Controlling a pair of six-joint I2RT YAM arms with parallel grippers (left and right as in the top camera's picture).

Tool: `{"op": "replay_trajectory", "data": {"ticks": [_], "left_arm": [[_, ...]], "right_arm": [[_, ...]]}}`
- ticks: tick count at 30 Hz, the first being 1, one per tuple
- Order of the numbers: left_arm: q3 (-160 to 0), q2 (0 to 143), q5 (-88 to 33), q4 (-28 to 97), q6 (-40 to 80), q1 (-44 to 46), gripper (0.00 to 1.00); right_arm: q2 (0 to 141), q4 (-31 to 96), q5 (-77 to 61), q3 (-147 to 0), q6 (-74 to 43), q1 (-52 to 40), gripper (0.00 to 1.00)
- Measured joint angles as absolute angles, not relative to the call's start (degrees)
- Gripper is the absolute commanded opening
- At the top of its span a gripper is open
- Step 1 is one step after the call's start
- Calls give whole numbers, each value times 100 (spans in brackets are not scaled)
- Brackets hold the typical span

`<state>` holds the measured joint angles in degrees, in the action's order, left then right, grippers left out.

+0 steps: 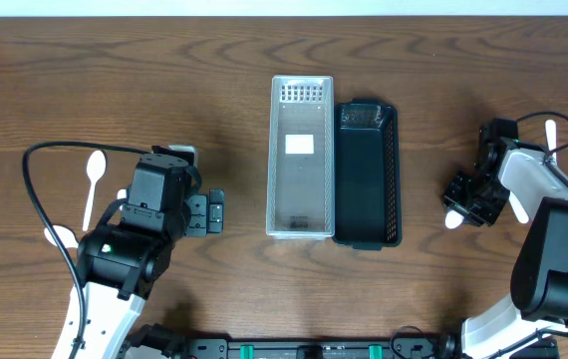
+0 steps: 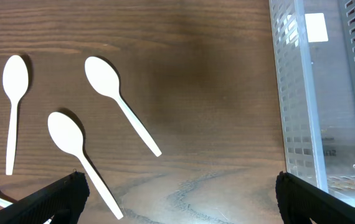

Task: Pack container
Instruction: 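Carry the spoon into the black basket and release it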

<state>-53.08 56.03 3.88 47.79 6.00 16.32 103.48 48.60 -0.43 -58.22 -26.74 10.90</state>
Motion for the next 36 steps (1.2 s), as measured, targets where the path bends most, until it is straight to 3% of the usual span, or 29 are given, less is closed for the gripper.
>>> {"op": "replay_trajectory", "data": {"ticks": [9,22,30,36], "left_arm": [[-5308,5603,388,4777,600,1632,98],[-5308,5603,388,4777,600,1632,98],[-5308,5603,388,4777,600,1632,98],[-5308,5603,388,4779,600,1632,98]], "right_arm": [[10296,5714,198,-6263,-2512,609,1],[8976,5907,207,-7762,-2274,-1800,2],[9701,5756,202,-7673,-2582,-2137,1],[10523,5629,172,-7605,-2609,-2145,7]]}}
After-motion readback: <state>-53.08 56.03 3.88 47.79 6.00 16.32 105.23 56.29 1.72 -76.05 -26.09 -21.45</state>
